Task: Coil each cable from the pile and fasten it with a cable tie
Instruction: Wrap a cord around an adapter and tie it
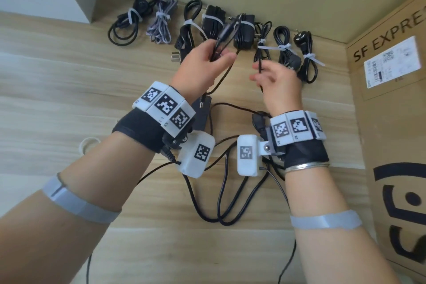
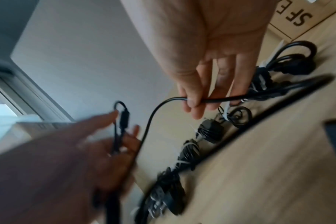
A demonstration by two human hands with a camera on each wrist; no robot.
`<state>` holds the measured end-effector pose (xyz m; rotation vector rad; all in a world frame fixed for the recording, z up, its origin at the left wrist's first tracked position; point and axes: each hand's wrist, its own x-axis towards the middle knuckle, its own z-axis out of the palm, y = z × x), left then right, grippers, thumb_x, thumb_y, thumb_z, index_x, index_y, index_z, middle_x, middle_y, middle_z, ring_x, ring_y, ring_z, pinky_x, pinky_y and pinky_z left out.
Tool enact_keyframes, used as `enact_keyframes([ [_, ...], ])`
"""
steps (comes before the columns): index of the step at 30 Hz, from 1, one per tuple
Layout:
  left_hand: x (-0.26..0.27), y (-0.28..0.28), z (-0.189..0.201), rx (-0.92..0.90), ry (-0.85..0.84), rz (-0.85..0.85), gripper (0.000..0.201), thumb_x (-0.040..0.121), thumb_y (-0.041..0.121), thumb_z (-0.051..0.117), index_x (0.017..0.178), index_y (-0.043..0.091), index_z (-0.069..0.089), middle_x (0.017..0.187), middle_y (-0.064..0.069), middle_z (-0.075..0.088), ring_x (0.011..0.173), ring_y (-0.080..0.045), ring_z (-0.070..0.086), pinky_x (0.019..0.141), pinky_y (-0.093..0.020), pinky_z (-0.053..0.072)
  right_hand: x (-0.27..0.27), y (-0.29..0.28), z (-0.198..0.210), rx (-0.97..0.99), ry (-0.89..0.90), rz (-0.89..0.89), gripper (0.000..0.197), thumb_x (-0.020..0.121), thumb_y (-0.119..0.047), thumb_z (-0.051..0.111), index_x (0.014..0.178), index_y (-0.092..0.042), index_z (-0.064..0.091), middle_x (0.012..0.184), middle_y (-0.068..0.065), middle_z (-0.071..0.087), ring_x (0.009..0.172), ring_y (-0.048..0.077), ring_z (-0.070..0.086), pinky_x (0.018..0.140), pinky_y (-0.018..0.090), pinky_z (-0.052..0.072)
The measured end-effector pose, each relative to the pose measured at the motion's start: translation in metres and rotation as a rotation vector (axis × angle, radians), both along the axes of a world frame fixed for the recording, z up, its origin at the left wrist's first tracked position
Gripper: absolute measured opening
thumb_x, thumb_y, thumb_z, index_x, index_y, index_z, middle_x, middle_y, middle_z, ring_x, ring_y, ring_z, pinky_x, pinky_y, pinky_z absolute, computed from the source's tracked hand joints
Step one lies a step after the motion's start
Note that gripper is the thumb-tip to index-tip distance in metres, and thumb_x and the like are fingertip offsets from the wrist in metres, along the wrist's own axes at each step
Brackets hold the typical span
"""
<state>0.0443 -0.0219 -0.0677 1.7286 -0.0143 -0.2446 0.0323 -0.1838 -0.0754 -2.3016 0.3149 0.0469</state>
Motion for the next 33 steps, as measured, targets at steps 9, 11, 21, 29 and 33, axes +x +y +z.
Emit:
enact_keyframes([
  [9,-0.007,-0.013,0.003,0.079,-0.054,-0.134,0.03,0.088,0.027,0.06,0.109,0.007,0.055,0.08,0.003,0.064,0.071,0.004,0.057,0.066,-0.012,0.044,-0.003,0.013,0.038,0.244,-0.143,0.108,0.015,0.084,-0.011,0.064,0.087,-0.026,0.062,0.083,-0.005,0.066,0.08,0.013,0.068,0.072,0.033,0.059],
  [11,-0.008,-0.015,0.004,0.04,-0.05,-0.183,0.024,0.088,0.024,0.061,0.106,0.01,0.055,0.077,0.004,0.062,0.062,0.009,0.053,0.058,-0.008,0.039,-0.003,0.015,0.038,0.223,-0.153,0.092,0.01,0.081,-0.012,0.068,0.087,-0.02,0.064,0.08,-0.003,0.069,0.073,0.01,0.069,0.071,0.032,0.059],
  [21,-0.009,-0.011,-0.002,-0.046,0.123,-0.165,0.015,0.097,0.003,0.038,0.09,0.012,0.046,0.063,0.0,0.046,0.06,-0.009,0.058,0.064,-0.022,0.051,-0.008,0.015,0.02,0.036,-0.135,0.145,0.02,0.09,-0.012,0.052,0.103,-0.023,0.062,0.092,-0.005,0.063,0.083,0.014,0.064,0.078,0.027,0.052],
  [29,-0.008,-0.004,0.002,-0.387,0.174,0.004,0.022,0.097,0.0,0.033,0.079,0.012,0.039,0.054,0.004,0.028,0.044,-0.008,0.028,0.044,-0.018,0.028,-0.023,0.035,-0.01,0.083,0.276,0.427,0.021,0.086,-0.012,0.059,0.102,-0.026,0.064,0.085,-0.017,0.059,0.085,0.011,0.056,0.077,0.021,0.042],
  [33,-0.009,0.003,0.005,-0.594,0.151,-0.033,0.017,0.095,0.004,0.034,0.081,0.012,0.04,0.053,0.006,0.026,0.045,-0.009,0.025,0.05,-0.023,0.023,-0.025,0.052,-0.02,0.162,0.33,0.458,0.021,0.08,-0.022,0.071,0.095,-0.027,0.058,0.09,-0.014,0.059,0.096,0.019,0.057,0.083,0.025,0.041],
])
